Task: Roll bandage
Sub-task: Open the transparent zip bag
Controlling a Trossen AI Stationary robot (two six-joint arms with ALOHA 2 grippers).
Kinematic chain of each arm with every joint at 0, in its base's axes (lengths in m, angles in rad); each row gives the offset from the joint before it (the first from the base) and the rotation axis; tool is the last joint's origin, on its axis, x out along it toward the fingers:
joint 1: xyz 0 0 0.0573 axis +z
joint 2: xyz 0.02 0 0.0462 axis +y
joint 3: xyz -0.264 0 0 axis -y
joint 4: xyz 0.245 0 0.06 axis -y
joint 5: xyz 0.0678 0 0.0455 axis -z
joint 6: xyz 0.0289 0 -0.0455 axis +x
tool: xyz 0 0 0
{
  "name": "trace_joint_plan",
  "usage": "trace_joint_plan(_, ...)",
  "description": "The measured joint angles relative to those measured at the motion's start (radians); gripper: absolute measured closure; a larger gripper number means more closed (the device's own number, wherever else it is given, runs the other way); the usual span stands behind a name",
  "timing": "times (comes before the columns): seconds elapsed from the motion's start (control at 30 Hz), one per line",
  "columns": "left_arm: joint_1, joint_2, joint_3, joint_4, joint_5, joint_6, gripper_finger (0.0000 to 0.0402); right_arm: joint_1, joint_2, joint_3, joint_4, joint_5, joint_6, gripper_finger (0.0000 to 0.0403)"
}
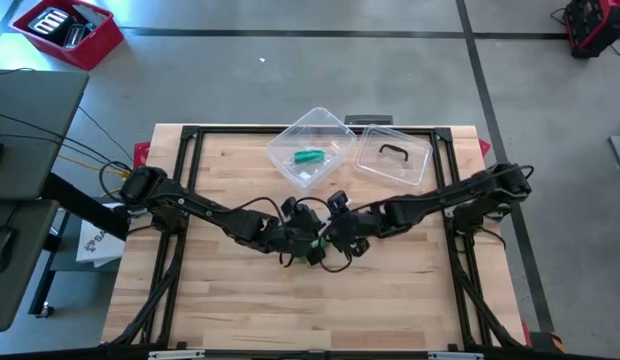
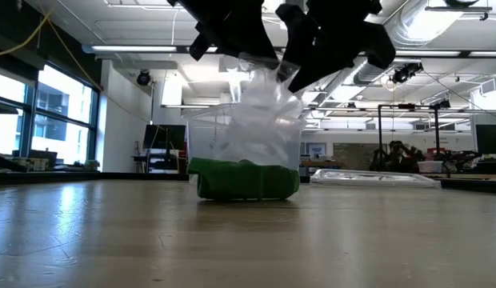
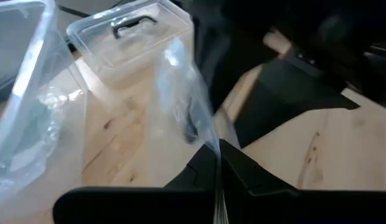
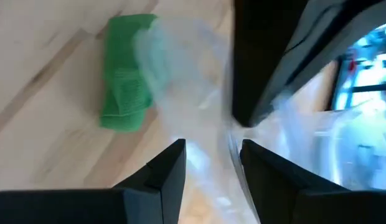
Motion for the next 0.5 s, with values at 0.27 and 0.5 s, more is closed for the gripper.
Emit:
trace_joint_plan(0.27, -0.003, 0.001, 0.000, -0.004, -0.084, 0.050, 0.0401, -0.012, 0.000, 0.000, -0.030, -0.186, 0.069, 0.0254)
trace_joint_plan(0.5, -0.002, 0.001, 0.000, -0.005, -0.091, 0.097, 0.0401, -0.012, 0.000, 0.000, -0.031, -0.208, 0.088, 0.0254)
